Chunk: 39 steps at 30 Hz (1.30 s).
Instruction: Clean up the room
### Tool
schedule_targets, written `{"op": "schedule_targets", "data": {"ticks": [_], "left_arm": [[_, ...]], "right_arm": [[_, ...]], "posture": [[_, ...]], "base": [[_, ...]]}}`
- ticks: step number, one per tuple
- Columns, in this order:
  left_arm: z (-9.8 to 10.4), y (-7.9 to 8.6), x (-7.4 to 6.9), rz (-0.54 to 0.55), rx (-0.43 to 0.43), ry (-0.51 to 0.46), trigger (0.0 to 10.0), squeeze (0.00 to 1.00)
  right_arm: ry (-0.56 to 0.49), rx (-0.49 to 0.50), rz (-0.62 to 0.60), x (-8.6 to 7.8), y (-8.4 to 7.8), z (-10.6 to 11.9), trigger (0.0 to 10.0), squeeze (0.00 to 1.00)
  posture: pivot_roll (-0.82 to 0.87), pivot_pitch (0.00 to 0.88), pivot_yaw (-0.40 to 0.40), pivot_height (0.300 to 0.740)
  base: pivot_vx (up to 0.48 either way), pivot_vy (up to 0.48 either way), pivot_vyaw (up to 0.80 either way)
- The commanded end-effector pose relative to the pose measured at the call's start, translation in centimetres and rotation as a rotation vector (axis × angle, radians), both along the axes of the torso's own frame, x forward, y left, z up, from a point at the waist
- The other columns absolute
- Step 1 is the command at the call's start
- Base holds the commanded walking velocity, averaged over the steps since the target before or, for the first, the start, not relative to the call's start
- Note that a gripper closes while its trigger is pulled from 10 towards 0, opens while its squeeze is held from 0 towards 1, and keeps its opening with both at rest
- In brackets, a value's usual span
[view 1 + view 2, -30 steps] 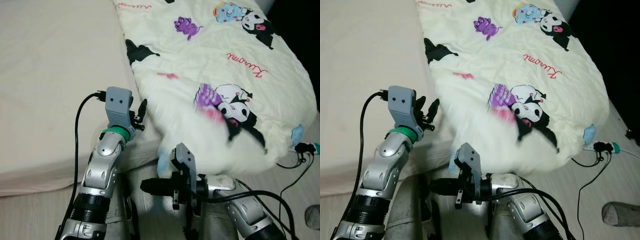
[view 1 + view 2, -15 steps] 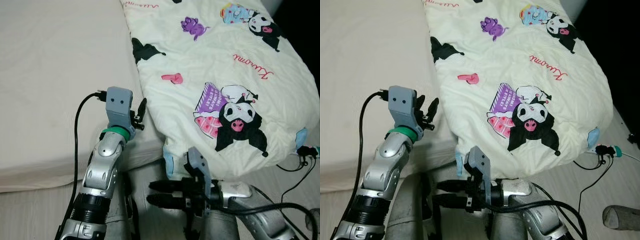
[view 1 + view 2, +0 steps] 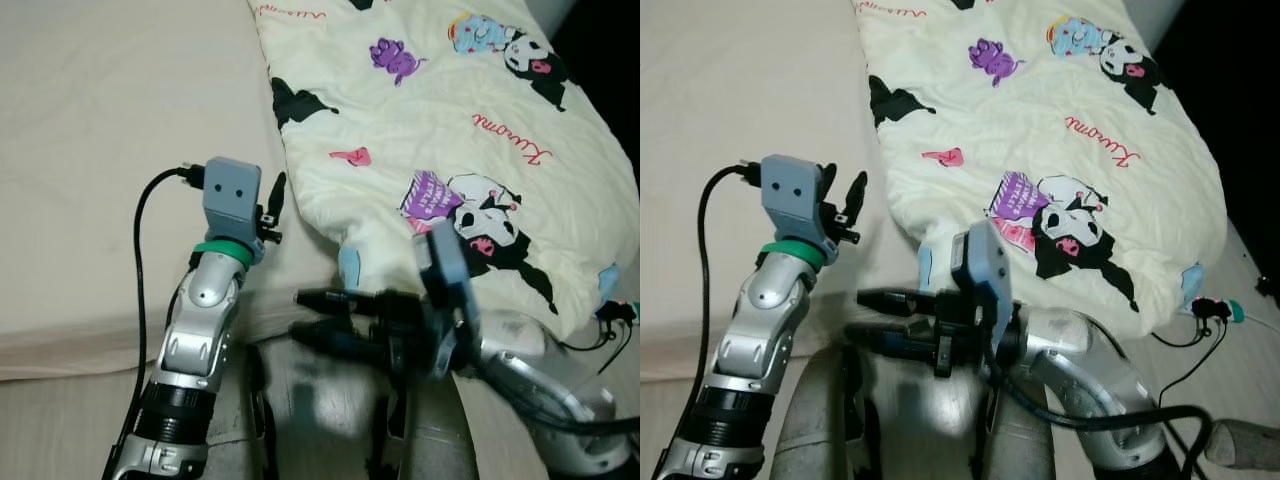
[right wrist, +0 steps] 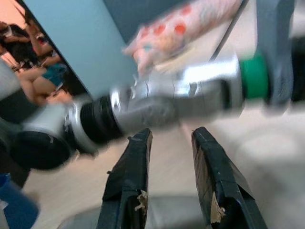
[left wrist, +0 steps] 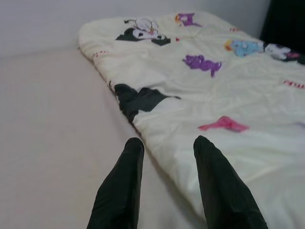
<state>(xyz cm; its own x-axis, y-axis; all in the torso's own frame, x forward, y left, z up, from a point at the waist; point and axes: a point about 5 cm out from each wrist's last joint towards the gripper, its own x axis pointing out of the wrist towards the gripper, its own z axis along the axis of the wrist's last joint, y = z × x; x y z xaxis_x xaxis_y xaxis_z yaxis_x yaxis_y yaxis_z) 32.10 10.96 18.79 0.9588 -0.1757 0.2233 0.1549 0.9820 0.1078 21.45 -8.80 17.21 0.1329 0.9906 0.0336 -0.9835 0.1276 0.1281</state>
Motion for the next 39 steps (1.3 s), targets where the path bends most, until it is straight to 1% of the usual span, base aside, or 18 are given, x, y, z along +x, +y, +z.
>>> {"op": "schedule_targets", "data": {"ticks": [1,2,3,5,7,8,10,12,15,16,18,20,23,25,26,27,28,39], "left_arm": [[-0.7,-0.2,-0.1,-0.006,0.008,0.02,10.0,0.0],[-0.8,-0.4,-0.1,-0.011,0.004,0.022,10.0,0.0],[-0.8,-0.4,-0.1,-0.011,0.004,0.022,10.0,0.0],[-0.9,-0.8,-0.1,-0.017,0.002,0.022,10.0,0.0],[-0.9,-0.8,-0.1,-0.017,0.002,0.022,10.0,0.0],[-1.0,-0.9,-0.2,-0.02,0.002,0.023,10.0,0.0],[-1.0,-1.0,-0.2,-0.023,0.003,0.025,10.0,0.0],[-1.1,-0.9,-0.3,-0.026,0.005,0.028,10.0,0.0],[-1.3,-0.9,-0.3,-0.031,0.01,0.037,10.0,0.0],[-1.4,-0.9,-0.4,-0.036,0.013,0.04,10.0,0.0],[-1.4,-1.0,-0.4,-0.039,0.014,0.041,10.0,0.0],[-1.5,-1.0,-0.5,-0.047,0.017,0.044,10.0,0.0],[-1.5,-1.0,-0.5,-0.047,0.017,0.044,10.0,0.0],[-1.8,-1.2,-0.6,-0.061,0.03,0.052,10.0,0.0],[-1.8,-1.2,-0.6,-0.061,0.03,0.052,10.0,0.0],[-2.1,-1.2,-0.6,-0.075,0.047,0.061,10.0,0.0],[-2.3,-1.1,-0.7,-0.078,0.055,0.066,10.0,0.0],[-3.2,-0.2,-1.3,-0.058,0.061,0.095,10.0,0.0]], "right_arm": [[0.043,-0.039,0.002,-0.2,0.0,-1.2,10.0,0.0],[0.139,-0.106,-0.009,-0.5,-0.4,-4.0,10.0,0.0],[0.139,-0.106,-0.009,-0.5,-0.4,-4.0,10.0,0.0],[0.307,-0.261,-0.112,-0.5,-1.4,-9.5,10.0,0.0],[0.307,-0.261,-0.112,-0.5,-1.4,-9.5,10.0,0.0],[0.373,-0.337,-0.188,-0.3,-2.2,-11.8,10.0,0.0],[0.395,-0.39,-0.244,-0.2,-2.8,-13.2,10.0,0.0],[0.373,-0.465,-0.285,-0.1,-3.3,-13.9,10.0,0.0],[0.136,-0.594,-0.367,1.1,-3.9,-13.1,10.0,0.0],[-0.005,-0.592,-0.469,2.3,-4.1,-11.5,10.0,0.0],[-0.09,-0.576,-0.542,3.0,-4.3,-10.4,10.0,0.0],[-0.253,-0.506,-0.784,4.8,-5.2,-7.6,10.0,0.0],[-0.253,-0.506,-0.784,4.8,-5.2,-7.6,10.0,0.0],[-0.349,-0.342,-1.08,6.0,-6.7,-4.1,10.0,0.0],[-0.349,-0.342,-1.08,6.0,-6.7,-4.1,10.0,0.0],[-0.352,-0.178,-1.268,6.3,-7.8,-2.0,10.0,0.0],[-0.331,-0.122,-1.317,6.3,-8.1,-1.8,10.0,0.0],[-0.362,-0.033,-1.376,7.6,-7.5,-1.8,10.0,0.0]], "posture": [[-0.02,0.157,0.056,0.595],[-0.02,0.154,0.053,0.595],[-0.02,0.154,0.053,0.595],[-0.01,0.153,0.051,0.595],[-0.01,0.153,0.051,0.595],[-0.01,0.154,0.051,0.595],[-0.01,0.154,0.052,0.595],[-0.01,0.158,0.054,0.595],[-0.02,0.164,0.058,0.595],[-0.02,0.168,0.06,0.595],[-0.02,0.168,0.061,0.595],[-0.02,0.169,0.065,0.595],[-0.02,0.169,0.065,0.595],[-0.04,0.169,0.079,0.595],[-0.04,0.169,0.079,0.595],[-0.04,0.164,0.08,0.595],[-0.04,0.16,0.079,0.595],[-0.03,0.119,0.068,0.595]], "base": [[0.0,0.0,0.0],[0.0,0.0,0.0],[0.0,0.0,0.0],[0.0,0.0,0.0],[0.0,0.0,0.0],[0.0,0.0,0.0],[0.0,0.0,0.0],[0.0,0.0,0.0],[0.0,0.0,0.0],[0.0,0.0,0.0],[0.0,0.0,0.0],[0.0,0.0,0.0],[0.0,0.0,0.0],[0.0,0.0,0.0],[0.0,0.0,0.0],[0.0,0.0,0.0],[0.0,0.0,0.0],[0.0,0.0,0.0]]}}
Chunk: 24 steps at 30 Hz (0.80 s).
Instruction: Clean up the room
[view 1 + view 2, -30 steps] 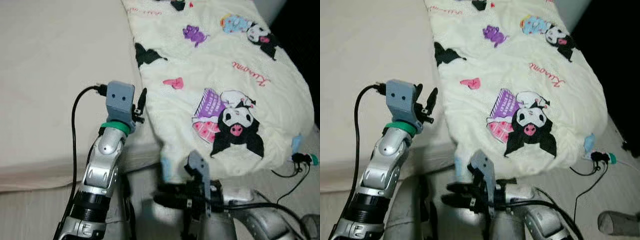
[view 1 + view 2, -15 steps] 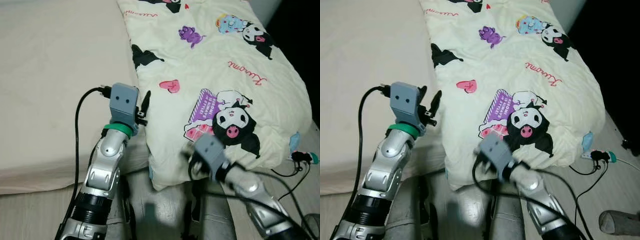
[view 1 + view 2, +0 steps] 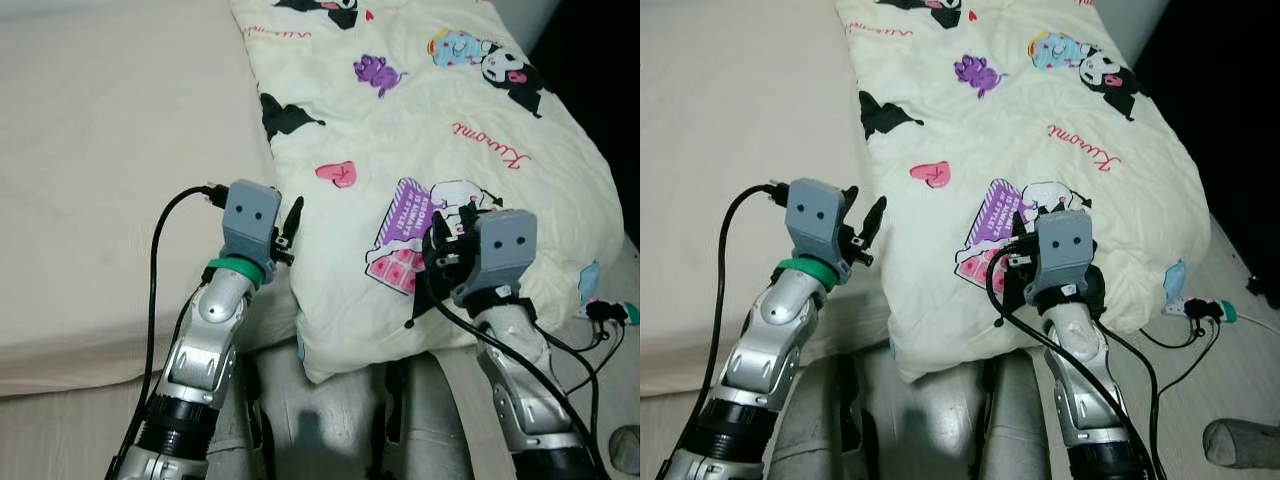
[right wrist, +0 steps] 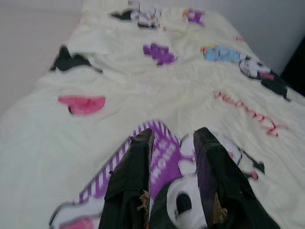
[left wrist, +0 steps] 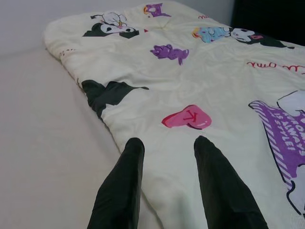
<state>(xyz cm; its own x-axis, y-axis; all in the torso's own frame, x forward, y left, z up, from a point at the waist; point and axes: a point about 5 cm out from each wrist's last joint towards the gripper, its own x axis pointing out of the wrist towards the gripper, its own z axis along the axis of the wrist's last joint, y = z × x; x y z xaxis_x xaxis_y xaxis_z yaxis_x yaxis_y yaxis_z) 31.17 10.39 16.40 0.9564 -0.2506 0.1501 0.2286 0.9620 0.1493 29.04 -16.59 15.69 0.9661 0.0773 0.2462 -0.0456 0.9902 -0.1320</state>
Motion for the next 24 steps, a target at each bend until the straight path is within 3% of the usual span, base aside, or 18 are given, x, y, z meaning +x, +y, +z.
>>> {"op": "schedule_targets", "data": {"ticks": [1,14,24], "left_arm": [[-1.1,0.5,-0.4,0.015,0.001,0.046,10.0,0.0],[-3.0,0.0,0.0,-0.008,-0.123,0.19,10.0,0.0],[-5.3,-1.0,-0.2,-0.078,-0.102,0.266,10.0,0.0]], "right_arm": [[-0.011,0.041,0.028,0.2,0.6,-0.1,10.0,0.0],[0.017,0.041,0.027,0.7,0.8,-1.1,10.0,0.0],[0.055,0.027,0.029,0.5,0.7,-3.0,10.0,0.0]], "posture": [[-0.03,0.113,0.065,0.595],[-0.04,0.07,0.05,0.642],[-0.05,0.037,0.04,0.675]], "base": [[0.0,0.0,0.0],[0.0,0.0,-0.03],[0.0,0.0,0.0]]}}
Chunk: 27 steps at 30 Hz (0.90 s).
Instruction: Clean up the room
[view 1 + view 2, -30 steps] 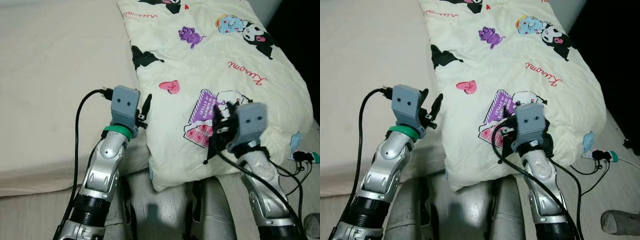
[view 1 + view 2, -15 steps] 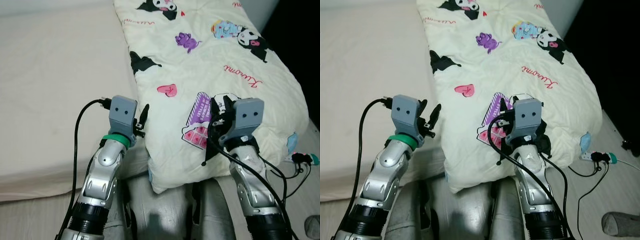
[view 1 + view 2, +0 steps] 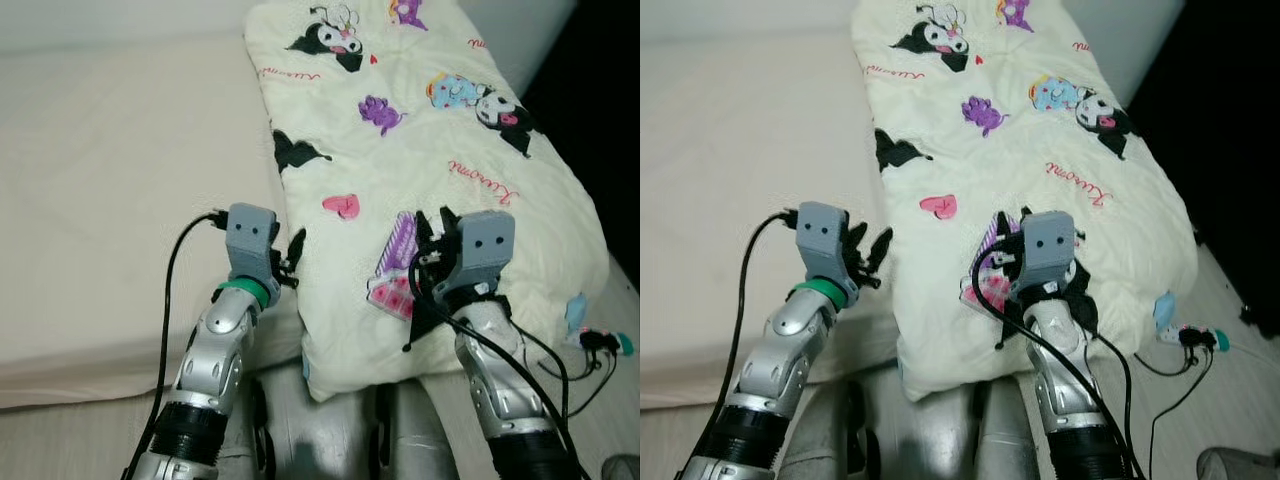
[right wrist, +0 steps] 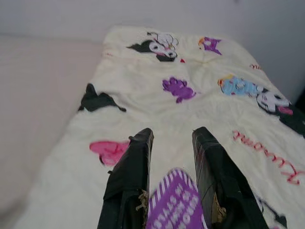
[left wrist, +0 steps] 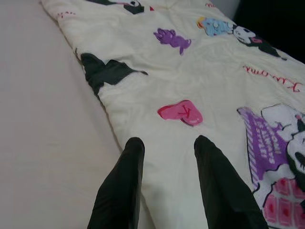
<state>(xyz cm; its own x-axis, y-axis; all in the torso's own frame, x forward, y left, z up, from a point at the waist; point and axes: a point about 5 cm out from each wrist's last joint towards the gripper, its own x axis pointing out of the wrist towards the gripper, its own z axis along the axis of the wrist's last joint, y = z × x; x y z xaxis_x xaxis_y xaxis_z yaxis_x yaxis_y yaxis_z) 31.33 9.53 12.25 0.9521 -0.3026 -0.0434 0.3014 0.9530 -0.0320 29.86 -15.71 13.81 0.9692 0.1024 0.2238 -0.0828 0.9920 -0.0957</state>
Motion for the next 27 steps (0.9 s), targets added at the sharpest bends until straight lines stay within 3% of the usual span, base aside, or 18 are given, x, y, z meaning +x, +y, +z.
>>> {"op": "schedule_targets", "data": {"ticks": [1,8,9,13,15,21,27], "left_arm": [[-1.1,-0.1,-0.3,-0.021,0.019,0.027,10.0,0.0],[-3.1,-0.1,-0.7,-0.053,0.058,0.073,10.0,0.0],[-3.7,0.6,-0.6,0.001,0.135,0.047,10.0,0.0],[-4.0,1.8,-0.4,0.078,0.186,0.027,10.0,0.0],[-4.4,3.8,-0.5,0.164,0.207,0.038,10.0,0.0],[-5.4,6.0,-1.2,0.221,0.215,0.071,10.0,0.0],[-6.7,6.4,-2.2,0.229,0.167,0.122,10.0,0.0]], "right_arm": [[0.029,-0.009,-0.005,-0.3,-0.2,-1.1,10.0,0.0],[0.114,-0.029,0.01,-0.7,-0.1,-3.8,10.0,0.0],[0.164,-0.042,0.018,-0.9,0.0,-5.4,10.0,0.0],[0.187,-0.045,0.018,-0.9,-0.1,-6.1,10.0,0.0],[0.199,-0.043,0.016,-0.8,-0.2,-6.4,10.0,0.0],[0.212,-0.045,0.025,-0.5,0.3,-6.9,10.0,0.0],[0.255,-0.046,0.053,-0.4,1.7,-8.0,10.0,0.0]], "posture": [[-0.05,0.037,0.04,0.675],[-0.05,0.004,0.019,0.69],[-0.04,0.0,0.009,0.699],[-0.03,0.0,0.004,0.714],[-0.02,0.0,-0.004,0.723],[0.0,0.0,-0.017,0.738],[0.01,0.0,-0.034,0.74]], "base": [[0.0,0.0,0.0],[0.0,0.0,0.0],[0.0,0.0,0.0],[0.0,0.0,0.0],[0.0,0.0,0.0],[0.0,0.0,0.0],[0.0,0.0,0.0]]}}
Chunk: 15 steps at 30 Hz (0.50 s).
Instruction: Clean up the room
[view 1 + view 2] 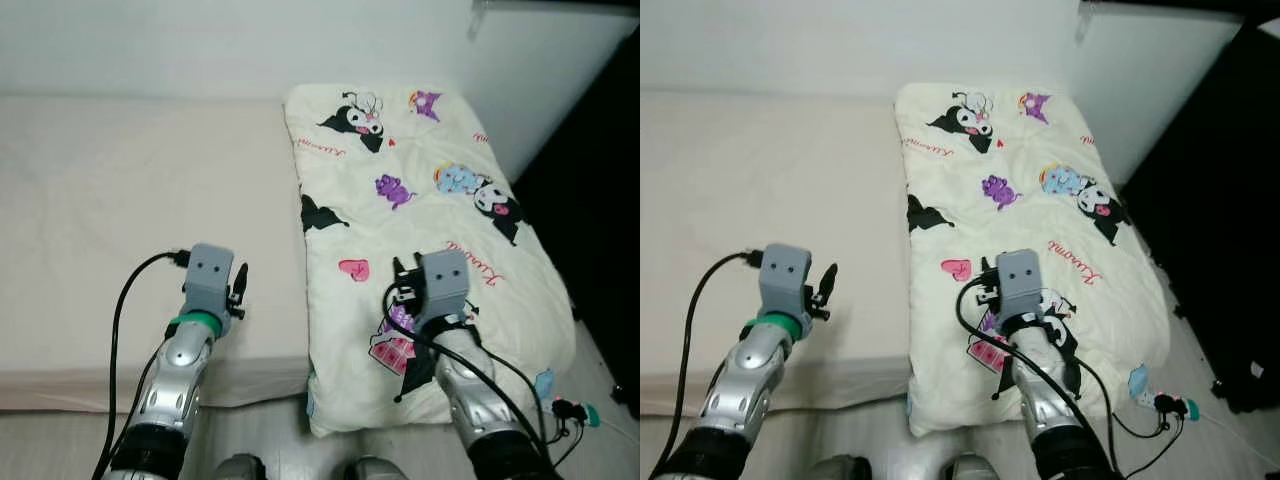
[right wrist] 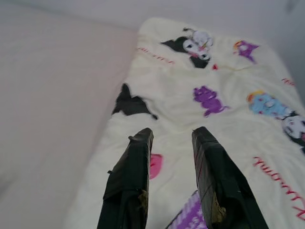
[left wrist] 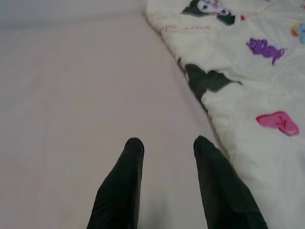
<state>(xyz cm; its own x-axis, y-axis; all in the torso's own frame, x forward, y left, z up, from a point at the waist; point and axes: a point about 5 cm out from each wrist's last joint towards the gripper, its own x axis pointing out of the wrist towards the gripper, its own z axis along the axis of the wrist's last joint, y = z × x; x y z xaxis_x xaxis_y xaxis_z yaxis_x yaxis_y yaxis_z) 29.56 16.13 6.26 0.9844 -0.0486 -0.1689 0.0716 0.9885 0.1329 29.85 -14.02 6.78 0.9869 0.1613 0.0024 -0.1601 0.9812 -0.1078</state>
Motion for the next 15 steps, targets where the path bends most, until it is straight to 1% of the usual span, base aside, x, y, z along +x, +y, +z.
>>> {"op": "schedule_targets", "data": {"ticks": [1,3,5,15], "left_arm": [[-0.7,-0.2,-0.4,-0.007,-0.023,0.026,10.0,0.0],[-0.8,-0.3,-0.5,-0.005,-0.025,0.019,10.0,0.0],[-0.8,-0.6,-0.2,-0.002,-0.02,0.001,10.0,0.0],[-0.5,-1.0,0.1,-0.027,-0.006,-0.015,10.0,0.0]], "right_arm": [[0.035,-0.008,-0.002,-0.4,0.0,-0.9,10.0,0.0],[0.041,0.006,0.004,-0.5,0.2,-1.2,10.0,0.0],[0.053,0.024,0.014,-0.8,0.9,-1.7,10.0,0.0],[0.035,0.043,0.002,-0.5,1.2,-1.6,10.0,0.0]], "posture": [[0.01,0.0,-0.034,0.74],[0.01,0.0,-0.034,0.74],[0.0,0.0,-0.025,0.74],[0.0,0.0,-0.009,0.74]], "base": [[0.0,0.0,0.0],[0.0,0.0,0.0],[0.0,0.0,0.0],[0.0,0.0,0.0]]}}
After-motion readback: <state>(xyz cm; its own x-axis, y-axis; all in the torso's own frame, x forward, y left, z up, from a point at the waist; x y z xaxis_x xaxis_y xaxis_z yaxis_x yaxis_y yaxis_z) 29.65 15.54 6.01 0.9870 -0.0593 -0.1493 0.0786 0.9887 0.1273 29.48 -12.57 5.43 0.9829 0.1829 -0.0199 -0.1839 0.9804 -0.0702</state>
